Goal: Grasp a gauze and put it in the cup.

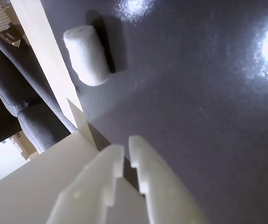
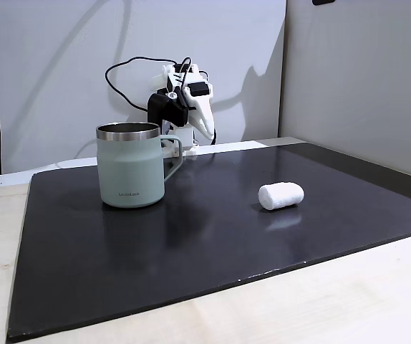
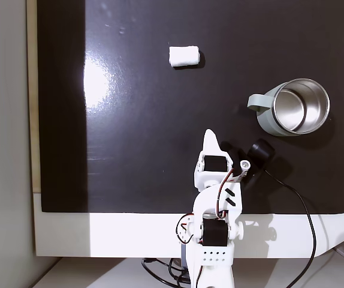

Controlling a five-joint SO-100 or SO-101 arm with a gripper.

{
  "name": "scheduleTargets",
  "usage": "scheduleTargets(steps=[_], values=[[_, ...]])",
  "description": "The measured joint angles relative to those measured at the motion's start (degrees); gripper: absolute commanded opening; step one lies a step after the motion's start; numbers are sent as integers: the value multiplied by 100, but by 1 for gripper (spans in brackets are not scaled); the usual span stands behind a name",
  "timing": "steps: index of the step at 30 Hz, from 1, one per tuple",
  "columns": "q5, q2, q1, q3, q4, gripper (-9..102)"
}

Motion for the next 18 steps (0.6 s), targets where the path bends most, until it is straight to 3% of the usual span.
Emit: scheduleTargets(steps=[18], values=[[-105, 0, -141, -316, 325, 0]])
